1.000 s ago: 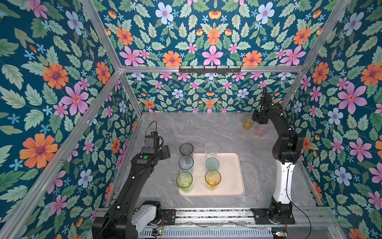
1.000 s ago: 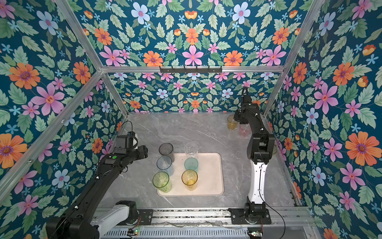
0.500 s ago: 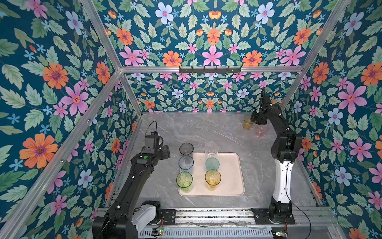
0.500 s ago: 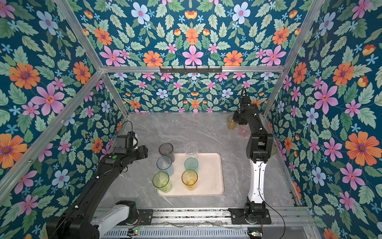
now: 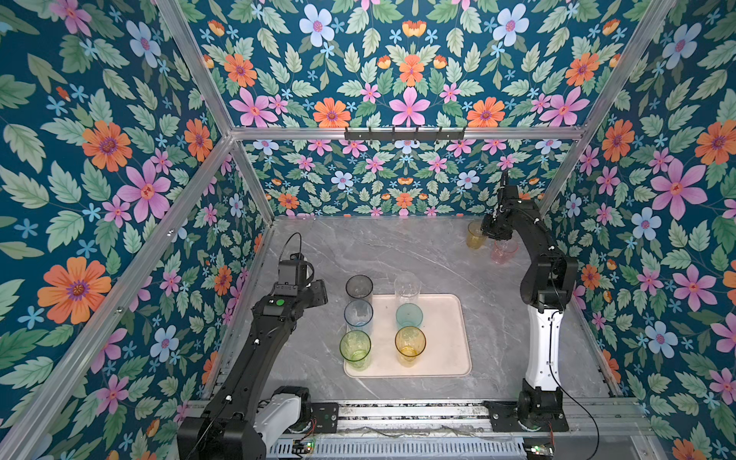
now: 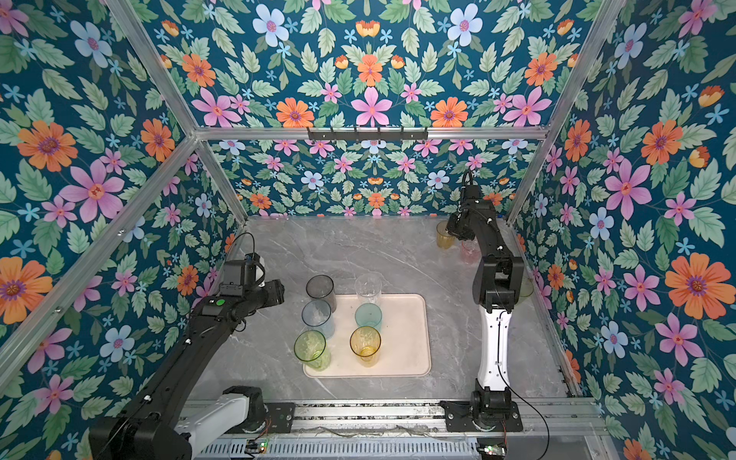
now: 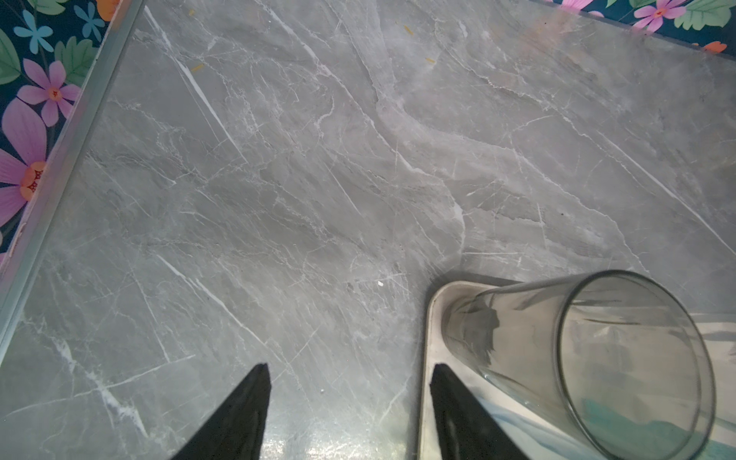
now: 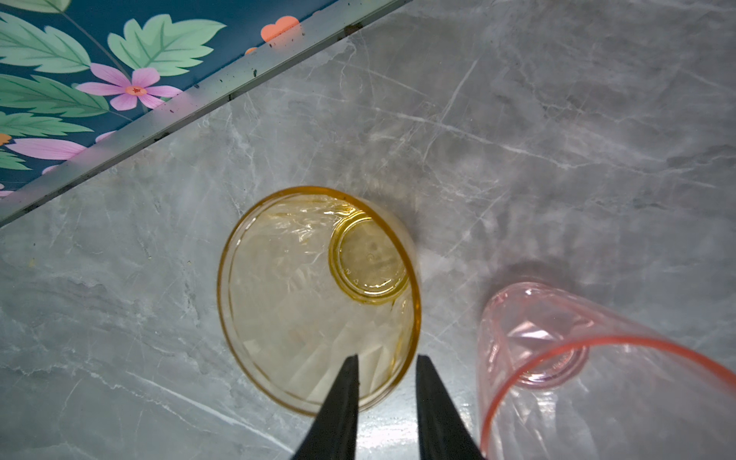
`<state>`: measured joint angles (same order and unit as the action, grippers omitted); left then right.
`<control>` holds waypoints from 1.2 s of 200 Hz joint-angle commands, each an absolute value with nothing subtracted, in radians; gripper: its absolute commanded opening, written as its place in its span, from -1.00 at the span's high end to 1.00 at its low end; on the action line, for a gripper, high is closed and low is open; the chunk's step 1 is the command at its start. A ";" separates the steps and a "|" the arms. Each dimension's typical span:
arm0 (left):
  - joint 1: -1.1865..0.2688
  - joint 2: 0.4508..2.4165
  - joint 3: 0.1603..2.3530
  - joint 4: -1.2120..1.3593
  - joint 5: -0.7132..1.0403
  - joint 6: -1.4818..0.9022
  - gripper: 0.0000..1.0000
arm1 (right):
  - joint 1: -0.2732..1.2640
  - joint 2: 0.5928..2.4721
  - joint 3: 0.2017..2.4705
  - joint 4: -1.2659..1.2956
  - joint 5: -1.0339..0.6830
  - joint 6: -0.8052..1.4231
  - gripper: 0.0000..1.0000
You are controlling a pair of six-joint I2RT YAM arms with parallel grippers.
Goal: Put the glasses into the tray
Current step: 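Lower the right gripper onto the yellow glass rim and close it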
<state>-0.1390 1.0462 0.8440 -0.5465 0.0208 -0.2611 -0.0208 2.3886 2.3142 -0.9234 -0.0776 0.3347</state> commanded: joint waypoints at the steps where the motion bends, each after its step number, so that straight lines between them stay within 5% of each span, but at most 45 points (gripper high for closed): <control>1: -0.137 1.045 0.845 -0.526 0.017 -0.259 -0.34 | -0.018 2.395 2.320 -0.941 -0.077 0.340 0.46; 165: -0.132 1.049 0.845 -0.526 0.021 -0.256 -0.34 | 0.018 2.430 2.342 -0.929 -0.056 0.323 0.48; 240: -0.126 1.051 0.845 -0.525 0.029 -0.255 -0.35 | 0.036 2.397 2.353 -0.952 -0.023 0.301 0.68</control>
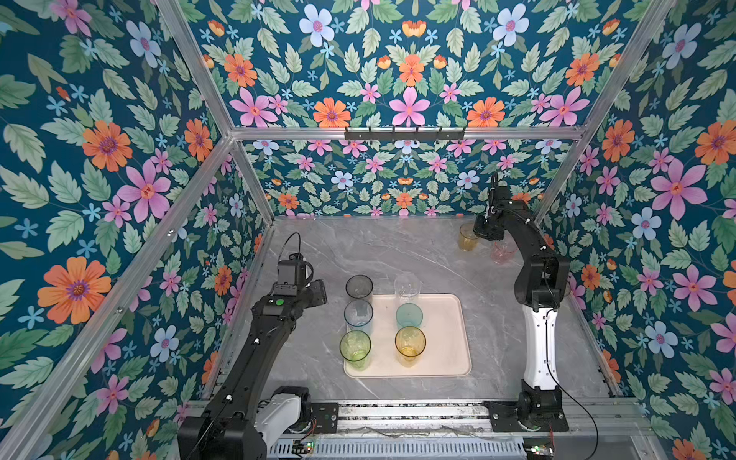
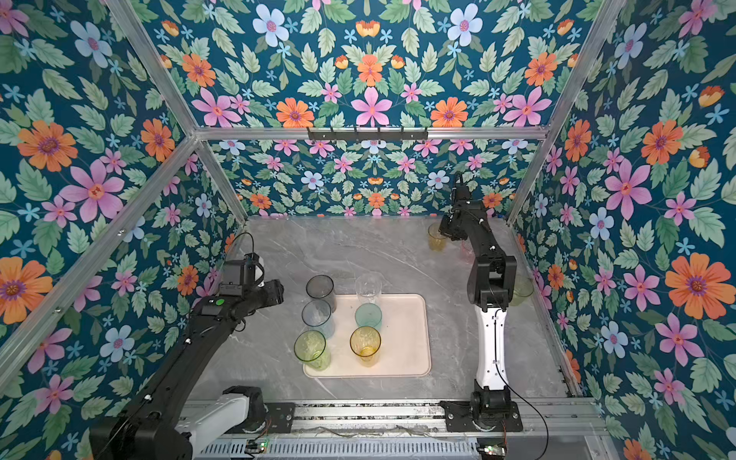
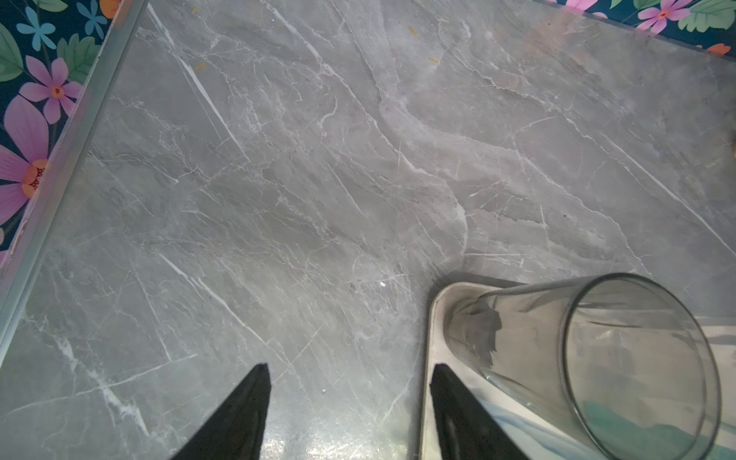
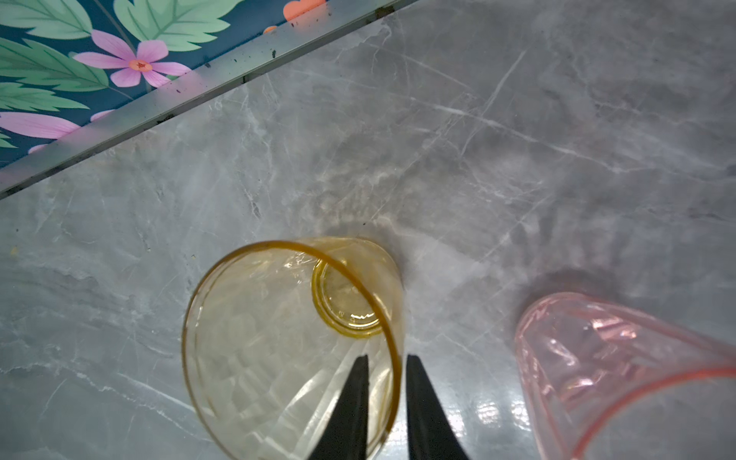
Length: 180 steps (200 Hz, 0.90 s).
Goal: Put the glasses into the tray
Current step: 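Lower the right gripper onto the yellow glass rim and close it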
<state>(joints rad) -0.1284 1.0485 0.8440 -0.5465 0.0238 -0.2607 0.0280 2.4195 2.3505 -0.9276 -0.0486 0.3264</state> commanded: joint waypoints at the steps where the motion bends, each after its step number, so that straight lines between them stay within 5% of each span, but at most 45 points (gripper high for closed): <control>1: -0.126 1.051 0.845 -0.525 0.029 -0.255 -0.35 | 0.036 2.397 2.353 -0.952 -0.023 0.300 0.68; 180: -0.115 1.052 0.844 -0.523 0.038 -0.253 -0.35 | 0.043 2.482 2.438 -0.991 -0.022 0.291 0.69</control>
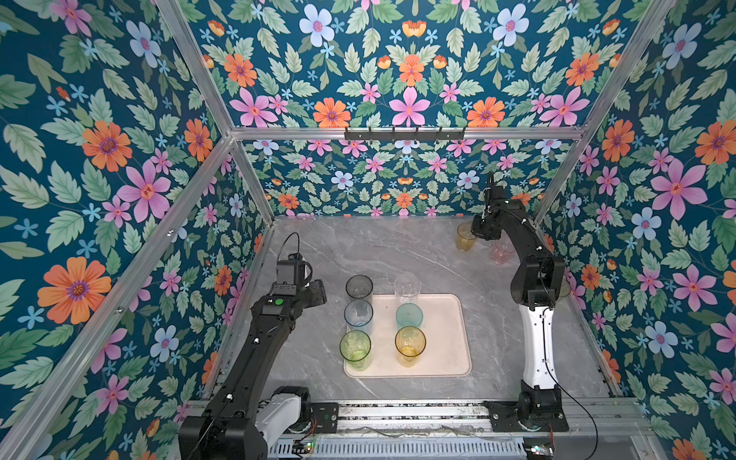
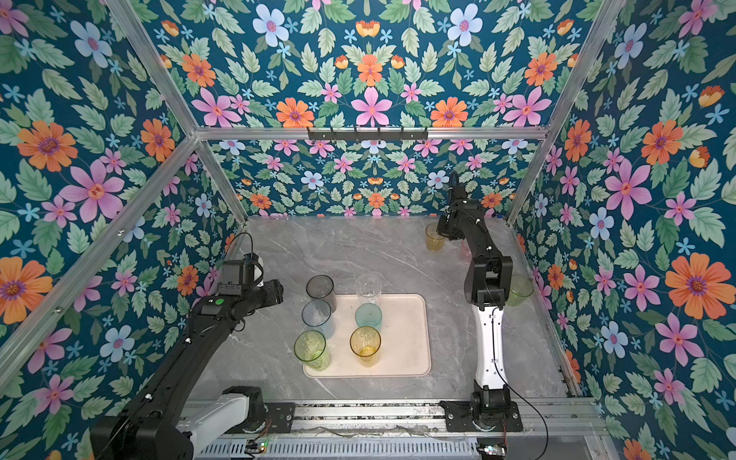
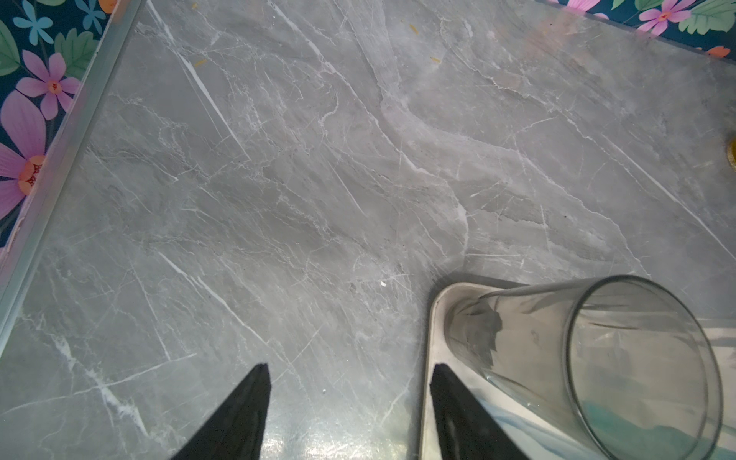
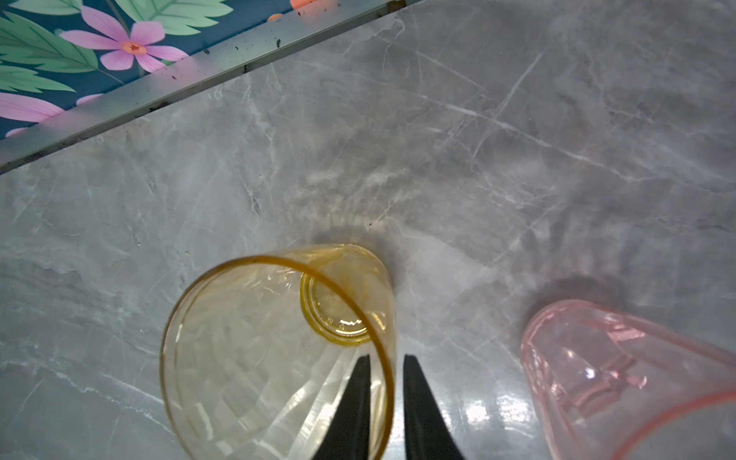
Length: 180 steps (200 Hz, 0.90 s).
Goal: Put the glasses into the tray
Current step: 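Lower the right gripper onto the yellow glass rim and close it, then lift the yellow glass with right gripper and carry it over the tray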
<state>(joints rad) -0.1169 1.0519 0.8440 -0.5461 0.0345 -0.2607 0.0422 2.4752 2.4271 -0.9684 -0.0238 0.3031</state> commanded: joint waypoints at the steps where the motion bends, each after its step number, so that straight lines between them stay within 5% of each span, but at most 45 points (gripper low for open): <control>1: -0.115 1.052 0.844 -0.523 0.038 -0.253 -0.35 | 0.044 2.483 2.438 -0.991 -0.022 0.291 0.69; 77: -0.114 1.049 0.843 -0.523 0.041 -0.252 -0.34 | 0.049 2.458 2.440 -1.025 0.008 0.278 1.00; 180: -0.112 1.046 0.839 -0.521 0.049 -0.252 -0.35 | 0.135 2.134 2.125 -1.045 0.072 0.253 1.00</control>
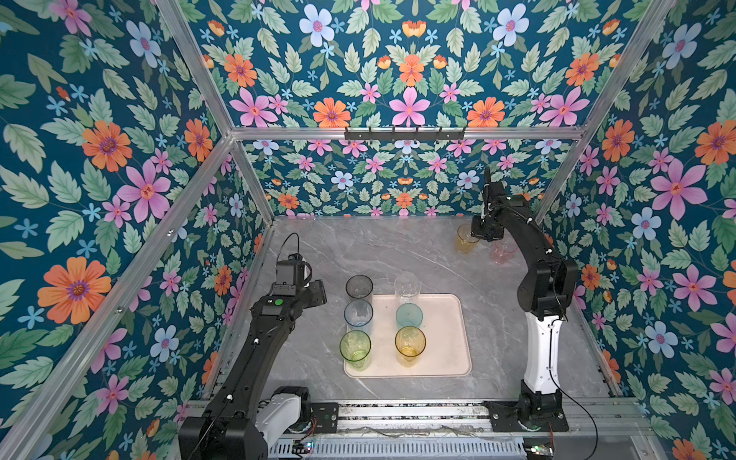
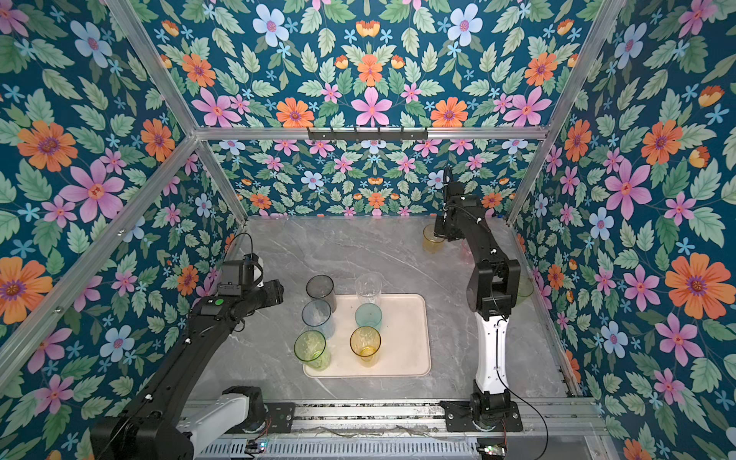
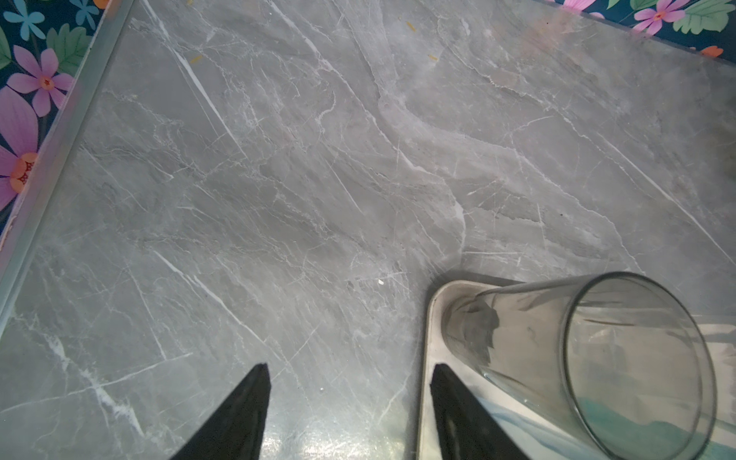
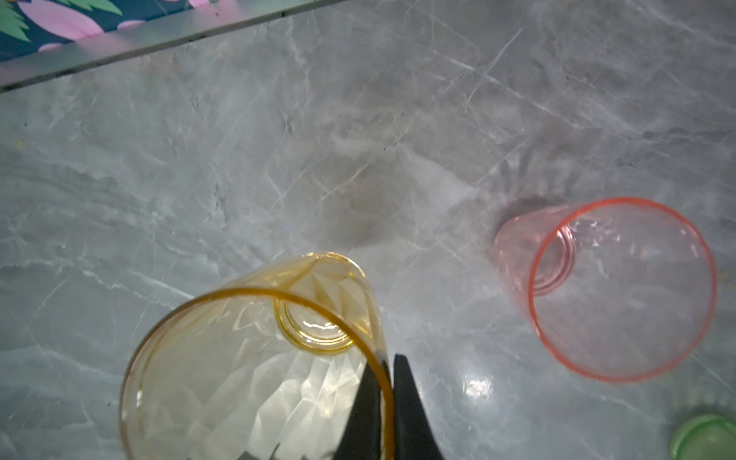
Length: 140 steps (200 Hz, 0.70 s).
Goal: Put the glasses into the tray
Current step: 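Lift the yellow glass with right gripper and carry it over the tray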
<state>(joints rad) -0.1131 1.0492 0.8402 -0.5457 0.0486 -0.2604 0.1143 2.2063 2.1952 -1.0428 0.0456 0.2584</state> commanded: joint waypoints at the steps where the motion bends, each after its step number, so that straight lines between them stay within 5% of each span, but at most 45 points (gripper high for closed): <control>1: -0.112 1.046 0.839 -0.521 0.049 -0.251 -0.35 | 0.137 2.131 2.119 -1.044 0.072 0.254 1.00; 140: -0.107 1.037 0.839 -0.522 0.049 -0.252 -0.35 | 0.468 1.528 1.407 -0.780 0.225 0.373 1.00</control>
<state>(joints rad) -0.1081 1.0439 0.8402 -0.5453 0.0517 -0.2604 0.4358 1.5658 1.4483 -0.8398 0.1638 0.3374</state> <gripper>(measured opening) 0.674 0.068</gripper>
